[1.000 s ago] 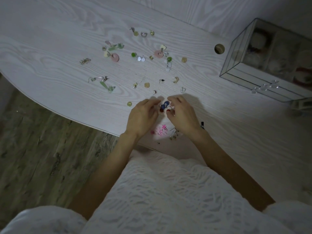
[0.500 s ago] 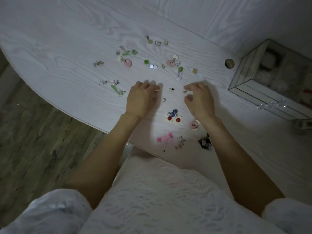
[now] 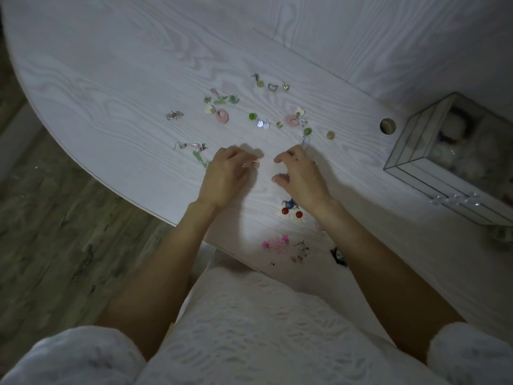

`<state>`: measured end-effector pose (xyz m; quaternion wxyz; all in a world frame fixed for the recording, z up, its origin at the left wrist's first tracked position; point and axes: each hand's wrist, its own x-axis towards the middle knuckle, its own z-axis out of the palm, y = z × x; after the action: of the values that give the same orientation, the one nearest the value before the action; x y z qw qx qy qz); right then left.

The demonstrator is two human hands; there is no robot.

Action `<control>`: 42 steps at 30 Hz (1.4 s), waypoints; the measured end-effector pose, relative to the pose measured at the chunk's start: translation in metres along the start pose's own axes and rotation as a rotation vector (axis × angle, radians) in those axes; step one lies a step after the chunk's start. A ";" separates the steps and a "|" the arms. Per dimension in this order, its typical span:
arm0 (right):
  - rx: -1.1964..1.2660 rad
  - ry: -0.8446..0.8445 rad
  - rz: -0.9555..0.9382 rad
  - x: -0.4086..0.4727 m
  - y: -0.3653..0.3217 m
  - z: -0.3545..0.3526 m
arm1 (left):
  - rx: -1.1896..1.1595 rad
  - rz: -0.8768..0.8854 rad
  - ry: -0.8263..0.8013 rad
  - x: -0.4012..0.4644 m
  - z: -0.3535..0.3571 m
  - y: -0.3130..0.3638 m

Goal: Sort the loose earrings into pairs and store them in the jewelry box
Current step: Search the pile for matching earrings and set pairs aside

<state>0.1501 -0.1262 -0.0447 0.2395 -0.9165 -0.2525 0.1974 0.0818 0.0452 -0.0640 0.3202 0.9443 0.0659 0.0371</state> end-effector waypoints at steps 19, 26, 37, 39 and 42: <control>0.096 0.324 0.201 0.035 0.031 -0.028 | 0.016 -0.200 0.075 -0.016 -0.010 -0.014; 0.059 0.241 0.243 0.048 0.026 -0.024 | 0.039 -0.165 0.085 0.040 -0.006 -0.010; -0.094 0.162 0.050 0.053 0.019 -0.020 | 0.101 0.035 -0.226 0.112 -0.006 0.003; -0.137 0.131 0.041 0.053 0.016 -0.020 | 0.107 0.028 -0.209 0.110 -0.005 0.005; -0.128 0.125 0.056 0.054 0.012 -0.020 | 0.161 0.015 -0.199 0.108 0.001 0.002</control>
<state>0.2068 -0.1119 -0.0481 0.1902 -0.9471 -0.2234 0.1298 0.1888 0.0588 -0.0603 0.2482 0.9664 0.0294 -0.0597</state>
